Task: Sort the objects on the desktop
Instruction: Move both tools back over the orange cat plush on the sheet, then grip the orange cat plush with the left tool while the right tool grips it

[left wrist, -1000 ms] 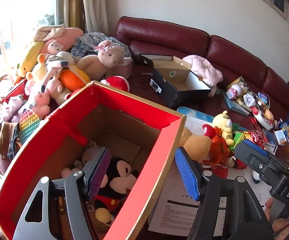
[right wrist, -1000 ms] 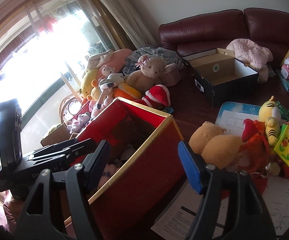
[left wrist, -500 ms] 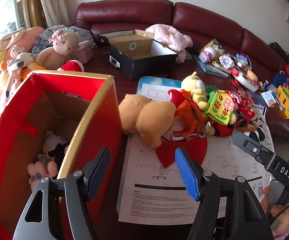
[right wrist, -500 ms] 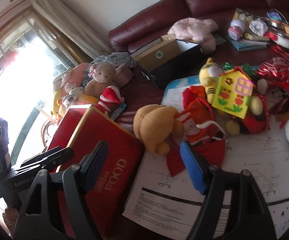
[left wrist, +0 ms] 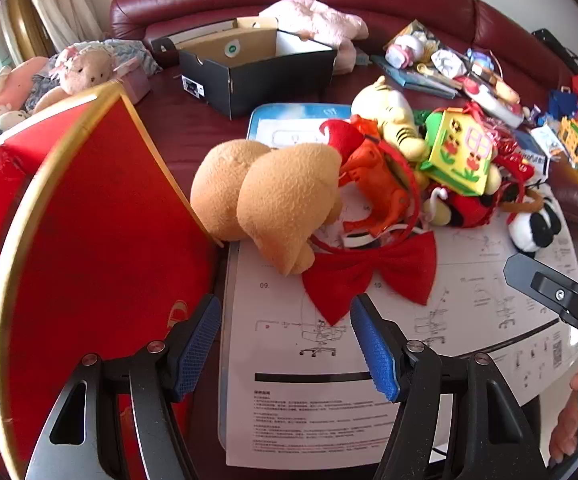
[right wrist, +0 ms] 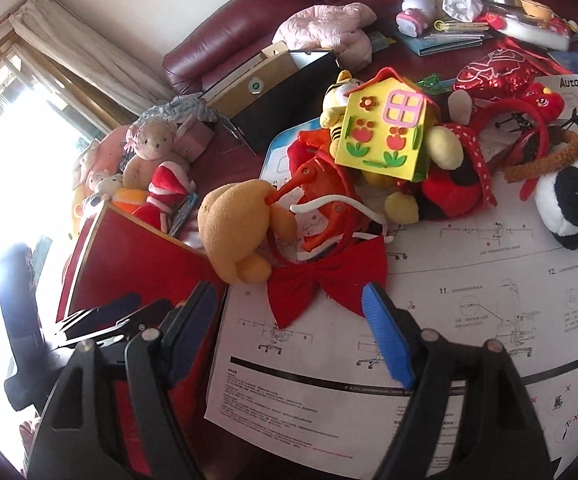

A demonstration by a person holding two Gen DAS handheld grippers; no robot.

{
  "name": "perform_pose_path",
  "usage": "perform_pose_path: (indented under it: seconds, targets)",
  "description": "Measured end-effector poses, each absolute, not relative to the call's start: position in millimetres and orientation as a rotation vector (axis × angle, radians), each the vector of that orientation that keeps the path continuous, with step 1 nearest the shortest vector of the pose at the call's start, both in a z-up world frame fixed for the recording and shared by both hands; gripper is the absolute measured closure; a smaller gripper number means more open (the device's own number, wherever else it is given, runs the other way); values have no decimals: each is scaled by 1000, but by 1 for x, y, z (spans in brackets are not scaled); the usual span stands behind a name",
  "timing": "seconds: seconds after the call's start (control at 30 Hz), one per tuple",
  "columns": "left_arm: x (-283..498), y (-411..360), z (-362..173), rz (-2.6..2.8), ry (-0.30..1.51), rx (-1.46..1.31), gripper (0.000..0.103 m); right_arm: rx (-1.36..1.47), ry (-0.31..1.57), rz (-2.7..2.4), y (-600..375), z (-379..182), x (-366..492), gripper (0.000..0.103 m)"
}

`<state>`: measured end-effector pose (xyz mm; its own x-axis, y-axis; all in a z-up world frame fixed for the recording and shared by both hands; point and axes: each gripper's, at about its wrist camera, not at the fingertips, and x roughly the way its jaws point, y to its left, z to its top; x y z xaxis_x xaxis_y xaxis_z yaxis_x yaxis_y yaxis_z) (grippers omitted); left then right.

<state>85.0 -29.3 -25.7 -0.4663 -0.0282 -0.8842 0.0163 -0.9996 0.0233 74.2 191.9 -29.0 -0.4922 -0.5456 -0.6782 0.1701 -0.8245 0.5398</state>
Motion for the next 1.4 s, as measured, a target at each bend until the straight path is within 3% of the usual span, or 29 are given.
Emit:
perform_pose_path:
  seconds: [0.17, 0.6, 0.9, 1.23, 1.27, 1.33, 1.4]
  targets:
    - [69, -32, -48, -2639, -53, 1643, 35, 1340, -541, -2281, 175, -49, 62, 27]
    - [43, -52, -81, -2658, 132, 1583, 35, 1363, -469, -2236, 121, -42, 8, 27]
    - [30, -67, -91, -2667, 280, 1562, 35, 1442, -533, -2181, 87, -55, -40, 26]
    - [15, -63, -102, -2661, 291, 1581, 35, 1497, -530, -2188, 63, -69, -80, 19]
    - [14, -63, -103, -2663, 295, 1582, 35, 1504, -523, -2170, 60, -73, -82, 20]
    - [13, -63, -104, -2672, 305, 1585, 36, 1517, -509, -2135, 54, -80, -85, 40]
    - [15, -62, -104, -2690, 316, 1606, 45, 1496, -485, -2137, 54, -80, -80, 44]
